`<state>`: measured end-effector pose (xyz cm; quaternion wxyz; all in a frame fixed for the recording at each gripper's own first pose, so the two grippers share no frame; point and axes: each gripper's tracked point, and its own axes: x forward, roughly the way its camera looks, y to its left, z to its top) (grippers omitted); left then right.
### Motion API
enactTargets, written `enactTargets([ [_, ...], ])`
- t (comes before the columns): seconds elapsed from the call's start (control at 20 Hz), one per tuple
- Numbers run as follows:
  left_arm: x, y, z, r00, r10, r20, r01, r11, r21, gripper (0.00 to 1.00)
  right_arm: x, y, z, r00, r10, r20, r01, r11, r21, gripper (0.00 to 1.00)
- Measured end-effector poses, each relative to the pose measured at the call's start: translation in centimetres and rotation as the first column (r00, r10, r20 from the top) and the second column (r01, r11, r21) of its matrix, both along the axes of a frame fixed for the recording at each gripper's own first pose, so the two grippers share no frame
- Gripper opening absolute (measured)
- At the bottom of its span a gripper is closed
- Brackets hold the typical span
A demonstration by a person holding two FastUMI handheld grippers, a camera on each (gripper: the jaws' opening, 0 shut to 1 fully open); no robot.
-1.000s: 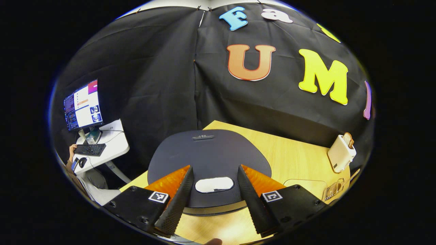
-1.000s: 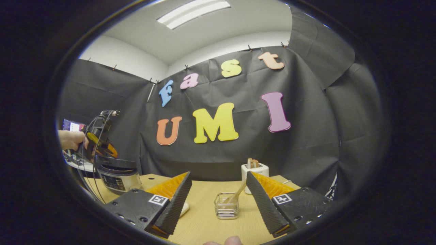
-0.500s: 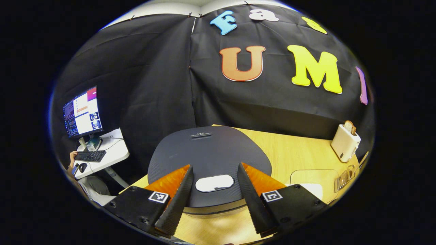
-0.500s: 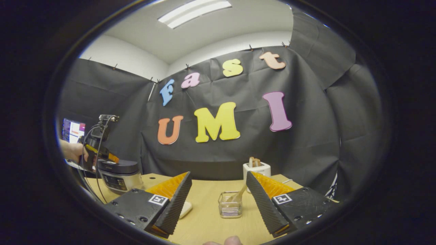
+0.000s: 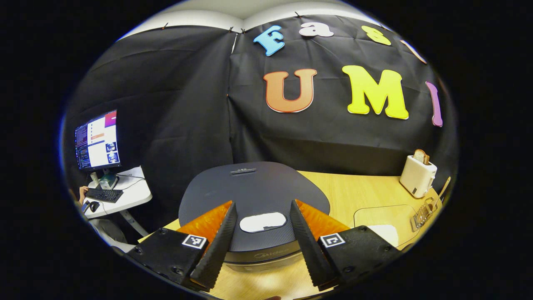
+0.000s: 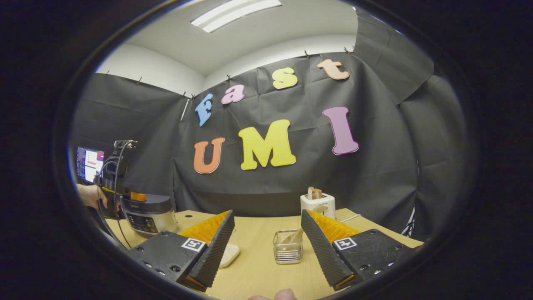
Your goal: Close the left gripper, press the button to open the rice cooker; take a wooden spoon from the chopstick holder with the right hand, scoop a spoonful of rice and pour it into the rice cooker, then put the wooden spoon back into the chopstick holder.
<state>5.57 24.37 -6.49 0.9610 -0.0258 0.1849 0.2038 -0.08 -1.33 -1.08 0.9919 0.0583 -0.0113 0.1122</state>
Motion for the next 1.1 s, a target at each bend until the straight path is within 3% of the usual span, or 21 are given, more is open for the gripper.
enactTargets([
  [0.1,-0.2,-0.1,0.0,1.000,0.000,-0.010,0.000,1.000,-0.019,0.83,0.1,0.1,-0.1,1.000,-0.010,-0.006,0.010,1.000,-0.007,0.95],
  [0.15,-0.2,0.0,0.1,1.000,0.002,-0.006,-0.003,1.000,-0.020,0.83,-0.1,0.2,0.0,1.000,-0.016,-0.009,0.015,1.000,-0.011,0.91],
  [0.25,0.2,-1.2,0.6,0.999,-0.023,0.041,0.026,0.998,-0.063,0.83,-0.2,0.3,0.4,1.000,-0.028,-0.002,0.028,0.999,-0.026,0.95],
  [0.35,0.0,-2.5,2.1,0.997,-0.028,0.074,0.034,0.997,-0.073,0.90,-0.1,0.5,1.3,0.999,-0.043,0.016,0.043,0.998,-0.034,0.91],
  [0.4,-0.1,-3.0,3.5,0.993,-0.040,0.112,0.045,0.998,-0.044,0.93,-0.2,0.9,1.6,0.999,-0.043,0.022,0.044,0.998,-0.035,0.95],
  [0.5,0.0,-5.0,7.7,0.976,-0.093,0.198,0.092,0.996,0.015,0.98,-0.1,1.3,2.3,0.998,-0.049,0.034,0.051,0.998,-0.041,0.95],
  [0.55,-0.4,-6.4,9.0,0.964,-0.117,0.239,0.112,0.993,0.033,0.98,-0.1,1.4,2.5,0.998,-0.054,0.037,0.056,0.998,-0.036,0.91],
  [0.65,-1.1,-10.0,10.8,0.932,-0.191,0.307,0.187,0.981,0.045,0.98,-0.2,1.8,2.5,0.997,-0.063,0.031,0.064,0.998,-0.021,0.95],
  [0.7,-1.3,-11.7,11.4,0.919,-0.225,0.323,0.218,0.974,0.057,1.00,-0.2,2.1,2.5,0.997,-0.067,0.027,0.067,0.998,-0.014,0.91],
  [0.8,-2.0,-14.0,11.9,0.901,-0.271,0.339,0.255,0.963,0.092,0.98,-0.3,2.6,2.5,0.997,-0.071,0.023,0.071,0.998,0.001,0.95],
  [1.1,-4.4,-18.3,11.4,0.859,-0.339,0.385,0.318,0.941,0.119,0.98,-0.3,3.4,2.6,0.995,-0.099,0.029,0.100,0.994,-0.036,0.91],
])
